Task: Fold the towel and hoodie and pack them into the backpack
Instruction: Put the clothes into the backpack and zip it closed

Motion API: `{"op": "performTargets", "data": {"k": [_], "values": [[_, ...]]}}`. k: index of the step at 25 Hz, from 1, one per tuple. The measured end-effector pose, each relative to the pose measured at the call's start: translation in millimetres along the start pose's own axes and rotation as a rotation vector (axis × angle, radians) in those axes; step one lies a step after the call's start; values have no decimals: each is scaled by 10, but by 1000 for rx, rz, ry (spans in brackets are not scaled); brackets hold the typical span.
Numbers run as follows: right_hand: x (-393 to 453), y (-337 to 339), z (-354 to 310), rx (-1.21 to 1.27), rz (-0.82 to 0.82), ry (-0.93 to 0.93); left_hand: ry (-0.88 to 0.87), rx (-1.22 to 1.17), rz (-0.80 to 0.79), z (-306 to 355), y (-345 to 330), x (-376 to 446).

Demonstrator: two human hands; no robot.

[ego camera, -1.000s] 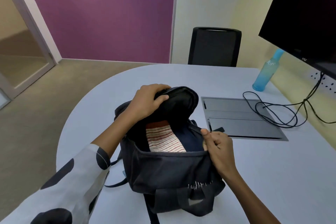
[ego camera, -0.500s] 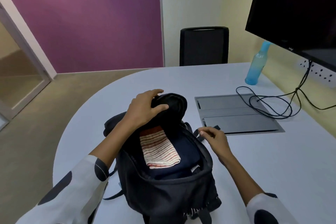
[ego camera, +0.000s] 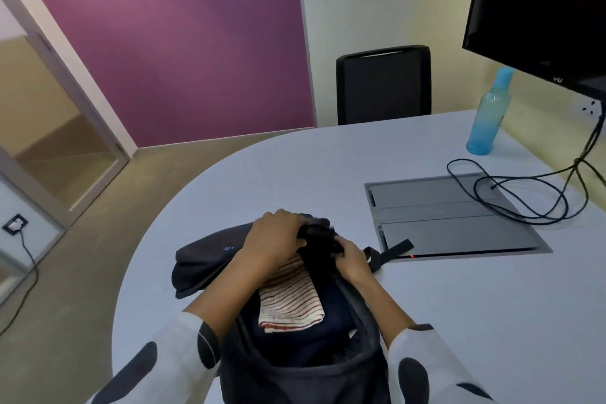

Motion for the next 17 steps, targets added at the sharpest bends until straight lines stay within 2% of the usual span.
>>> {"op": "performTargets", "data": {"k": [3,6,9,13,15,17], "values": [[132,-48,101,45,-54,-19,45,0,-142,-256,-307,-118],[180,134,143,147,133,-65,70,-46,-272,-420,-571,-211],[115,296,133,184,270,-44,93,-124,-289,-534,-604,-211],[-20,709,244,528,404,-39,79,-153,-334,-416,-432,-154],[-93,879,148,588,405,28,29,-189,-186,-199,-151,-41],[-181,896,-43,546,364,97,-43,-405,73,49,150,129]]}}
Point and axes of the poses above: each hand's wrist, its own x-axis towards the middle knuckle, its own y-axis out of the back of the hand, z = x × y, the point moved 10 cm from there along x, towards the middle knuckle, and after that the axes turned 7 degrees about -x, right-handed, at the moved point
